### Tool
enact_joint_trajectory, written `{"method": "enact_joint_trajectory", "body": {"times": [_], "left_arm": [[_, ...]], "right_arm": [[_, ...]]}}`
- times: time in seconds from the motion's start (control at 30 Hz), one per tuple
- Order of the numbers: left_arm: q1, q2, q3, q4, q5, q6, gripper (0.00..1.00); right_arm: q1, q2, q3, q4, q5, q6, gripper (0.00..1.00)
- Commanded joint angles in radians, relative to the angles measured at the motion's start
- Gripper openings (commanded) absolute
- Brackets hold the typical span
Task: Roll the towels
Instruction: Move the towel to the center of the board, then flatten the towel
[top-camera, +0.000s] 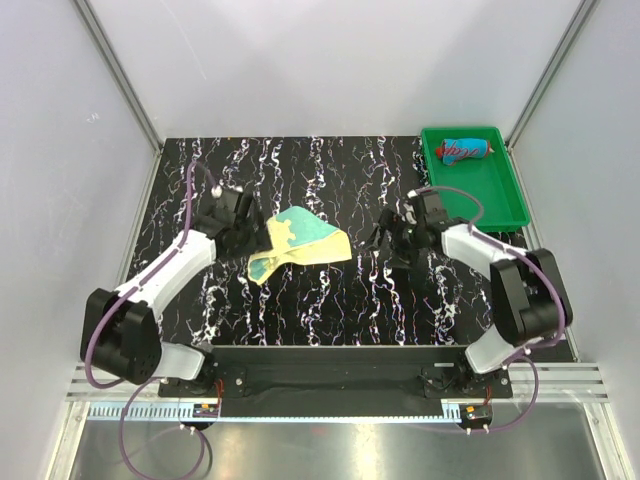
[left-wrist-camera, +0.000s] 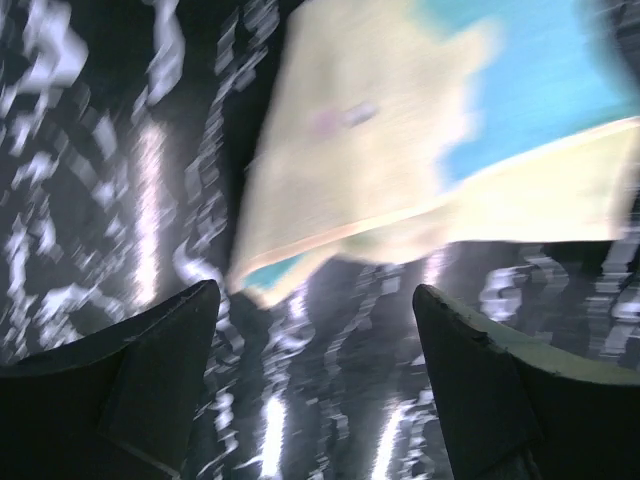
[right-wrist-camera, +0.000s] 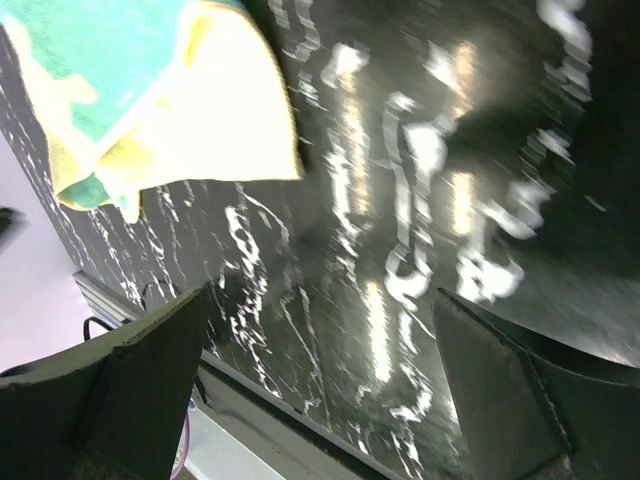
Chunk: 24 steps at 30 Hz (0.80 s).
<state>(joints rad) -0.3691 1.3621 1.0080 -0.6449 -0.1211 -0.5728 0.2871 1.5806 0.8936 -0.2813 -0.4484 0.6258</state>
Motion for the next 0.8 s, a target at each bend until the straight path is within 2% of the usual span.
{"method": "enact_joint_trajectory", "body": {"times": [0.0,0.17,0.5,0.6,0.63,0.7,0.77], "left_arm": [[0.033,-0.041,-0.069,0.01,-0.018,0.022,0.83],[0.061,-0.046,-0.117,0.027,-0.006,0.022,0.82],[0.091,-0.032,-0.169,0.082,0.047,0.031,0.81],[0.093,-0.029,-0.175,0.094,0.066,0.03,0.8],[0.093,-0.028,-0.177,0.099,0.075,0.028,0.8],[0.093,-0.024,-0.186,0.112,0.081,0.025,0.79],[0.094,-0.021,-0.2,0.123,0.098,0.019,0.79]], "right_arm": [[0.056,0.083,0.117,0.011,-0.001,-0.031,1.0],[0.109,0.194,0.195,-0.006,0.039,-0.028,1.0],[0.149,0.357,0.242,0.077,0.033,-0.003,0.88],[0.152,0.389,0.251,0.1,0.02,0.011,0.77],[0.158,0.394,0.257,0.106,0.01,0.017,0.71],[0.167,0.409,0.266,0.108,0.007,0.022,0.67],[0.179,0.414,0.265,0.105,0.0,0.023,0.58]]}}
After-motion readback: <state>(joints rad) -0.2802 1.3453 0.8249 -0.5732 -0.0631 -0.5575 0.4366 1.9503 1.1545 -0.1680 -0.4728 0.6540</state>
